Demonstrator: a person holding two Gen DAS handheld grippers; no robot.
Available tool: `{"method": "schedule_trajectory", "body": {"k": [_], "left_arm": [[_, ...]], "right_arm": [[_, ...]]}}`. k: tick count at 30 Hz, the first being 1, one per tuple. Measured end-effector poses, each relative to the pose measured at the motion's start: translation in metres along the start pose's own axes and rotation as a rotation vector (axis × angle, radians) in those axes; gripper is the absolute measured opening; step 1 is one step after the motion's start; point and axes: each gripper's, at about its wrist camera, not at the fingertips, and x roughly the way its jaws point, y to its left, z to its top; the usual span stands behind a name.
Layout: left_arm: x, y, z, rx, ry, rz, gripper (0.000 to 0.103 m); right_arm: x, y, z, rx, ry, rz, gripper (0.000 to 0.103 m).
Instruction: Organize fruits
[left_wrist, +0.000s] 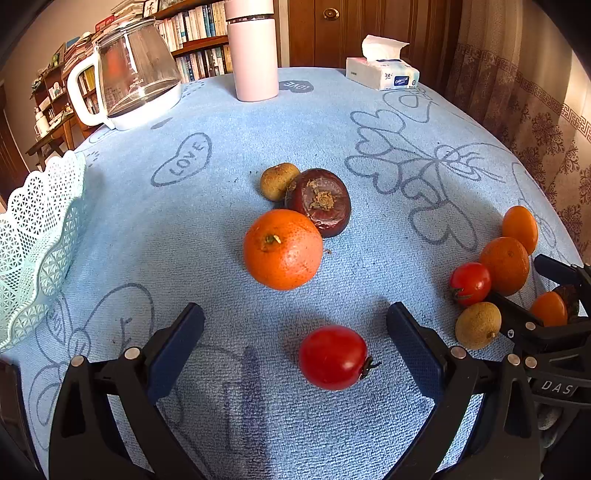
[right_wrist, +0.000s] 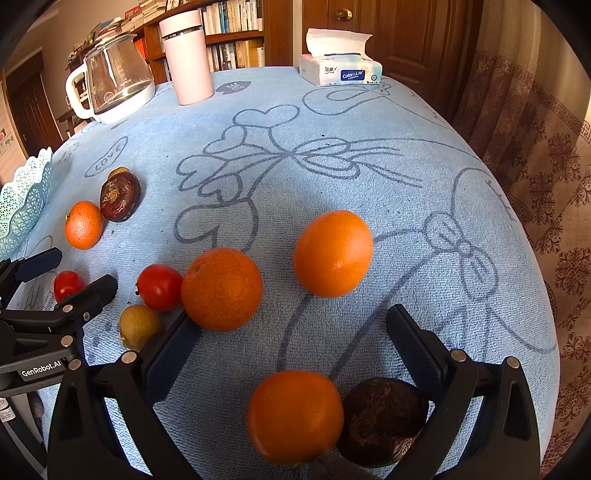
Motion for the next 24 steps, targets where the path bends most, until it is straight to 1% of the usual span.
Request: {"method": "schedule_trajectory", "body": {"k": [19, 24], "left_arm": [[0.0002, -0.0042, -0.0005, 0.000, 0.002, 0.003, 0.101], [0.0002, 0.0016, 0.0000, -0.006, 0.002, -0.008, 0.101]], "right_arm": [[0.0000, 0.0000, 0.0000, 0.000, 0.000, -0.001, 0.098], [0.0000, 0.0001, 0.0000, -0.001, 0.000, -0.001, 0.098]]}}
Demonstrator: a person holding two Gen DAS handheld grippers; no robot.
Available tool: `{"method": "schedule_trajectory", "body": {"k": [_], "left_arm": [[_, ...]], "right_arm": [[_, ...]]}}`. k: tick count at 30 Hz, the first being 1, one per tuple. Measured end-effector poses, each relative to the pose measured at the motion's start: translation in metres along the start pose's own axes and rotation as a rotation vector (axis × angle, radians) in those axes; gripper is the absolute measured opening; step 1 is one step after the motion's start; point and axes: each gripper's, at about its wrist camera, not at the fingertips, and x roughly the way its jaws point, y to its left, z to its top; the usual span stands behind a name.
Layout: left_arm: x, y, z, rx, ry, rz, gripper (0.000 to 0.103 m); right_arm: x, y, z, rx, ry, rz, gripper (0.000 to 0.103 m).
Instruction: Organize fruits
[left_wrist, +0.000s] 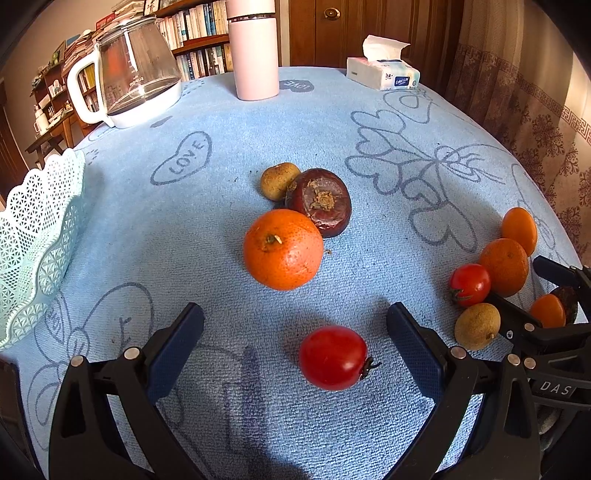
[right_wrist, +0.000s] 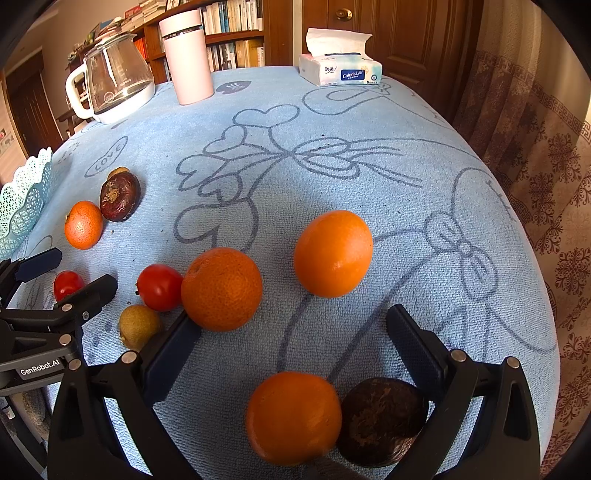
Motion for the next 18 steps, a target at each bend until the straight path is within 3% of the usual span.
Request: {"method": "schedule_trajectory", "body": {"k": [18], "left_arm": [[-0.0003, -0.0005, 0.0001, -0.003, -0.002, -0.011, 0.101]], "right_arm": [[0.0001, 0.0015, -0.0010, -0.008, -0.001, -0.009, 0.098]]}}
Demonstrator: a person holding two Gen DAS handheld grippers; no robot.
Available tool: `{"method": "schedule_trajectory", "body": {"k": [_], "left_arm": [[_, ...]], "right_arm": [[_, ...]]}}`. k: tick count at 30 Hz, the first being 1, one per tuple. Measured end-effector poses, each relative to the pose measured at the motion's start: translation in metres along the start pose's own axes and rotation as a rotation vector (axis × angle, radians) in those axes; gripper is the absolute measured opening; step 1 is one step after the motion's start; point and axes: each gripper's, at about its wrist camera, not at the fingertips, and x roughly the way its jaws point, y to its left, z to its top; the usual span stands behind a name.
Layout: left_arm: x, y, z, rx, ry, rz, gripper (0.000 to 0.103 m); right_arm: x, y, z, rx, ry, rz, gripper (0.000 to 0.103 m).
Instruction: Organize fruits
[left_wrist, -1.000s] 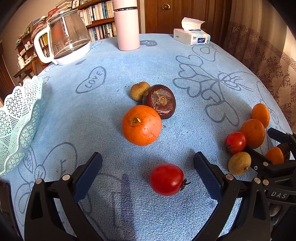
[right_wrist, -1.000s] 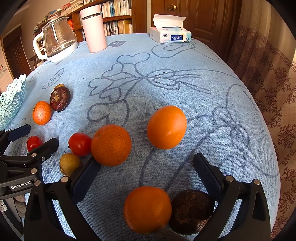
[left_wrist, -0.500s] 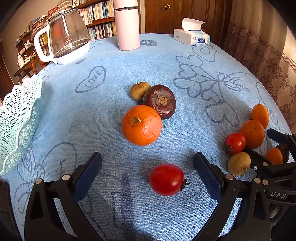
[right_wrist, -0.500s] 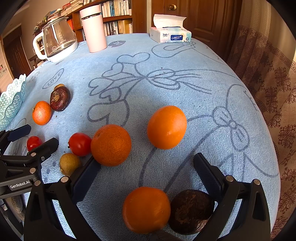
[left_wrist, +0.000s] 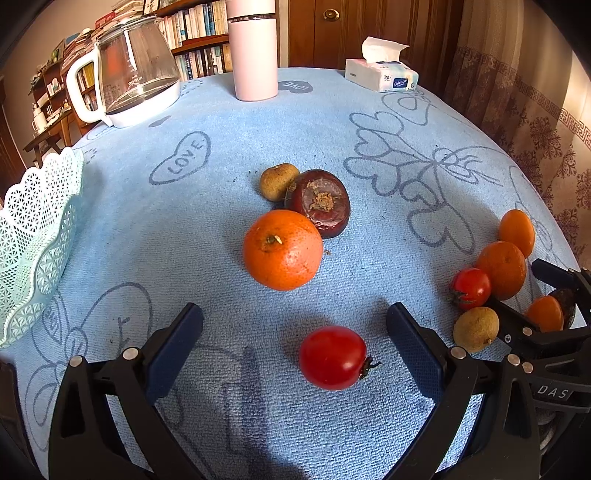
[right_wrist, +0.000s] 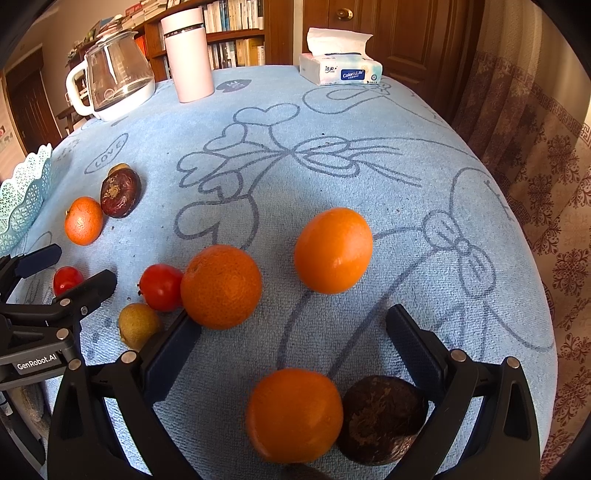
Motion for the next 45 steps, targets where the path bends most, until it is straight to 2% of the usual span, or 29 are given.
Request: {"method": "schedule_trajectory", "body": {"k": [7, 14, 21, 24, 27, 30, 32, 40, 45], "left_arm": [[-0.005, 0.009, -0.001, -0.041, -0.027, -0.055, 0.101], [-0.018, 0.021, -0.005, -0.100, -0.095, -0.098, 0.100], [-0.043, 0.028, -0.009, -0.122, -0.198, -0.043, 0.101], [-0.052, 0.029, -0.009, -0.095, -0.228, 0.019, 0.101], [-0.062, 0.028, -0.009, -0.049, -0.261, 0.085, 0.101], [-0.071, 0.025, -0.009, -0.014, -0.282, 0.119, 0.101], [-0.077, 0.028, -0.010, -0.011, -0.286, 0.116, 0.101], [-0.092, 0.051, -0.018, -0.042, -0.306, 0.110, 0.101], [-0.073, 0.054, -0.014, -0.059, -0.251, 0.042, 0.101]], "right_arm": [[-0.002, -0.001, -0.002, 0.005, 0.003, 0.010, 0.098], [-0.004, -0.005, -0.001, 0.018, -0.002, 0.033, 0.098], [-0.009, -0.012, -0.001, 0.036, -0.002, 0.064, 0.098], [-0.025, -0.021, -0.002, 0.079, -0.052, 0.087, 0.098], [-0.050, -0.030, -0.001, 0.111, -0.146, 0.140, 0.098], [-0.075, -0.037, -0.002, 0.135, -0.293, 0.191, 0.098], [-0.084, -0.039, -0.004, 0.128, -0.370, 0.183, 0.098], [-0.079, -0.041, -0.001, 0.141, -0.348, 0.193, 0.098], [-0.076, -0.034, -0.006, 0.100, -0.327, 0.186, 0.098]]}}
